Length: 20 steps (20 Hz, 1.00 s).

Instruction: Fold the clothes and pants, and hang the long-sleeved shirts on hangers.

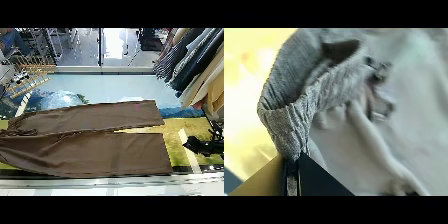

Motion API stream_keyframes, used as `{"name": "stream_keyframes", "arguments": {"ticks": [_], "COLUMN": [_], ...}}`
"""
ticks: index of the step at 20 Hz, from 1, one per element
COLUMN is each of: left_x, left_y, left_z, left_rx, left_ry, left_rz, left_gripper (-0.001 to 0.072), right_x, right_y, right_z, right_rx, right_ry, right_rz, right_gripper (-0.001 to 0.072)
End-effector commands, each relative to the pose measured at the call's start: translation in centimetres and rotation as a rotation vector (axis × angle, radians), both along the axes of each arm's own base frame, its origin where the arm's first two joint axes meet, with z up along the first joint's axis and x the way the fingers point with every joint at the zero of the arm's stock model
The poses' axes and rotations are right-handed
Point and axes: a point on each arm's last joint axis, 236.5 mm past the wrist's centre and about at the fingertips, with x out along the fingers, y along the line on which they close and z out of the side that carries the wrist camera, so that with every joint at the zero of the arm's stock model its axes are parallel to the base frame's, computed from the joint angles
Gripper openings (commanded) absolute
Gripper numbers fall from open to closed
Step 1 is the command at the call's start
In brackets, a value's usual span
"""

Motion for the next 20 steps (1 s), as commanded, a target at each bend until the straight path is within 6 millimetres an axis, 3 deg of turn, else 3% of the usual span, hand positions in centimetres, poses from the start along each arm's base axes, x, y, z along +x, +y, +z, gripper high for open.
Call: {"name": "stream_keyframes", "arguments": {"ticks": [1, 2, 3, 4, 6, 10, 15, 19, 20], "left_x": [1.5, 1.5, 1.4, 1.3, 1.2, 1.2, 1.2, 1.1, 1.1], "left_y": [-1.3, -1.6, -1.7, -1.9, -2.0, -2.0, -2.0, -2.1, -2.2], "left_z": [1.1, 0.5, 0.0, -0.6, -1.3, -1.3, -1.3, -1.3, -1.3], "left_rx": [-0.036, -0.05, -0.065, -0.08, -0.097, -0.097, -0.098, -0.101, -0.104], "left_ry": [-0.031, -0.023, -0.016, -0.007, 0.004, 0.004, 0.005, 0.006, 0.008], "left_rz": [-0.049, -0.052, -0.052, -0.053, -0.054, -0.054, -0.054, -0.055, -0.058], "left_gripper": [0.001, 0.001, 0.001, 0.001, 0.0011, 0.0011, 0.0011, 0.0011, 0.0011], "right_x": [-0.5, -1.8, -3.4, -4.7, -5.9, -7.5, -10.8, -11.0, -10.7], "right_y": [-1.0, -0.4, 0.8, 1.9, 2.9, 3.0, 5.1, 5.6, 5.8], "right_z": [-0.9, -1.8, -2.4, -2.8, -3.4, -5.1, -8.3, -10.1, -10.2], "right_rx": [-0.057, -0.013, 0.056, 0.121, 0.189, 0.214, 0.243, 0.225, 0.232], "right_ry": [0.065, 0.117, 0.173, 0.217, 0.274, 0.345, 0.388, 0.367, 0.351], "right_rz": [0.01, 0.051, 0.117, 0.181, 0.224, 0.275, 0.354, 0.346, 0.345], "right_gripper": [0.0241, 0.0254, 0.0341, 0.0371, 0.0447, 0.0444, 0.0421, 0.0392, 0.0338]}}
